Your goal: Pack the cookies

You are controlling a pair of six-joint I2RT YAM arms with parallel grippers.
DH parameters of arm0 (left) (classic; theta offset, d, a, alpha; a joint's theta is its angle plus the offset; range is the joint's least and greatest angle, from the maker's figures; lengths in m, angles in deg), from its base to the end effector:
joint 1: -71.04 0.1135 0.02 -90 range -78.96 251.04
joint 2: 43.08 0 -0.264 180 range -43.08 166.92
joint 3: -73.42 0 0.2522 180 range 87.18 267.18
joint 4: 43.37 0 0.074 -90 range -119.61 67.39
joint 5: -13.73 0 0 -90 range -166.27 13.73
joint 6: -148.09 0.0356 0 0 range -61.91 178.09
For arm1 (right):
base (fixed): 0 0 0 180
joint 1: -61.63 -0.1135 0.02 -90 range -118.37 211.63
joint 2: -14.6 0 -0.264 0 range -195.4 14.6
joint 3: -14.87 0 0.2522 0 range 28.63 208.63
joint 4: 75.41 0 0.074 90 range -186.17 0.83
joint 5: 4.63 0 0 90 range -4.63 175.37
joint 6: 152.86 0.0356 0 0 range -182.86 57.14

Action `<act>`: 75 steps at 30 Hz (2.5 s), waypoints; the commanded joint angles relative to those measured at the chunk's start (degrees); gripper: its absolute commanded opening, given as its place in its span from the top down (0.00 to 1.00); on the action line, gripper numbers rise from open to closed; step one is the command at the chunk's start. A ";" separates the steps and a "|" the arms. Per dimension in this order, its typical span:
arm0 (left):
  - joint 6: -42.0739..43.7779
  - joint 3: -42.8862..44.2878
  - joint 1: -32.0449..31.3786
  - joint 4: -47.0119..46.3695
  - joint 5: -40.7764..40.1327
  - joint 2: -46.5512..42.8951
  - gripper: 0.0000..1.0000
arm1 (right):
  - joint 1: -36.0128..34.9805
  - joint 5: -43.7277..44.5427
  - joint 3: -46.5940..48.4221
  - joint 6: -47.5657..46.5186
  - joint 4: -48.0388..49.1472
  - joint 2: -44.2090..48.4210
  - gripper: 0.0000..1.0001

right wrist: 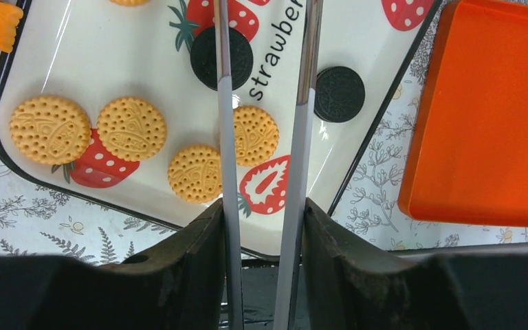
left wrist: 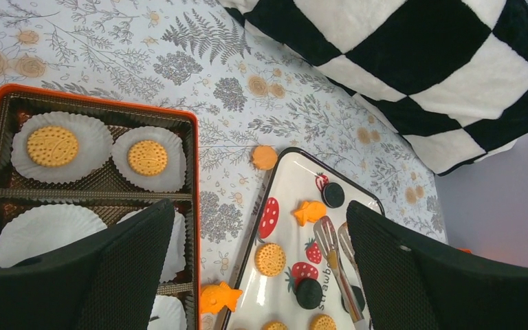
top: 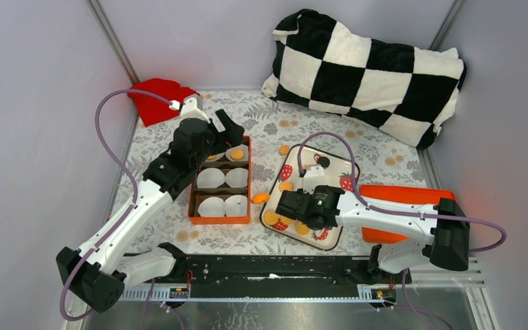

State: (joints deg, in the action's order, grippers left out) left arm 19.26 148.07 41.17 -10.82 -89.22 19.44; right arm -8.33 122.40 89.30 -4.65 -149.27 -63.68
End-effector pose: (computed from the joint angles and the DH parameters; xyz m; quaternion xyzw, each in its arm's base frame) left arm 0.2178 -0.1159 0.3628 -0.1279 0.8085 -0.2434 0.5203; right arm 0.1023 0.2179 0.2550 -0.0627 0.9413 -0.0467 0.3283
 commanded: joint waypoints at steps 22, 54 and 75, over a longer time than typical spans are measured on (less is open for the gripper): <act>-1.85 -1.70 -0.24 6.05 -0.86 -6.88 0.01 | -5.02 -7.52 1.19 -10.31 6.51 -4.17 0.42; -4.56 -5.42 -1.51 5.05 2.17 -5.47 0.01 | -3.88 -8.45 -7.89 -8.56 13.62 -7.60 0.80; -3.40 -0.96 -1.29 9.61 -7.46 -6.84 0.01 | -3.89 -3.73 16.87 -25.67 12.78 -13.47 0.95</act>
State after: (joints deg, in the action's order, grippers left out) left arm 14.93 144.02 39.92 -3.24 -91.60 13.45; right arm -12.20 116.35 99.87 -23.62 -140.74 -72.05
